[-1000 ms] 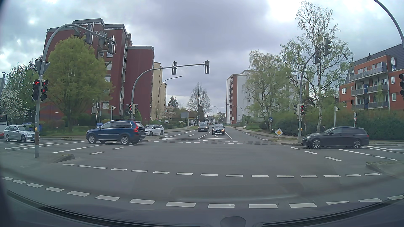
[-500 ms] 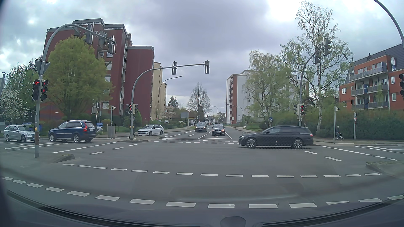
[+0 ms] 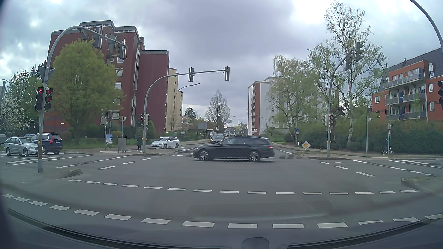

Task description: Follow the waypoints while adhering to traffic rules and regulations

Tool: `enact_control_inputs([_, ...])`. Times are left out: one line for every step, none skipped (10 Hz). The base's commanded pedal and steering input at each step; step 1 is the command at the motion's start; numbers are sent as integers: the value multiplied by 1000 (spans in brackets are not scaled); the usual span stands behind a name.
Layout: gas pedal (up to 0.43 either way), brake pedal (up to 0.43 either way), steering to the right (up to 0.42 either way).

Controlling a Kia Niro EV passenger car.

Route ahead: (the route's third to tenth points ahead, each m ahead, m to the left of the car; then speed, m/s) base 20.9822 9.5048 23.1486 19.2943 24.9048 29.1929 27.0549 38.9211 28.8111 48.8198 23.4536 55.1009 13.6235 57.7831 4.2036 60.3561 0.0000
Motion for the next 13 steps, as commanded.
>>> enact_control_inputs([0,293,-10])
enact_control_inputs([0,293,-10])
enact_control_inputs([0,293,-10])
enact_control_inputs([0,293,-10])
enact_control_inputs([0,293,-10])
enact_control_inputs([0,293,-10])
enact_control_inputs([0,293,-10])
enact_control_inputs([0,293,-10])
enact_control_inputs([0,293,-10])
enact_control_inputs([0,293,-10])
enact_control_inputs([0,293,-10])
enact_control_inputs([0,293,-10])
enact_control_inputs([0,293,-10])
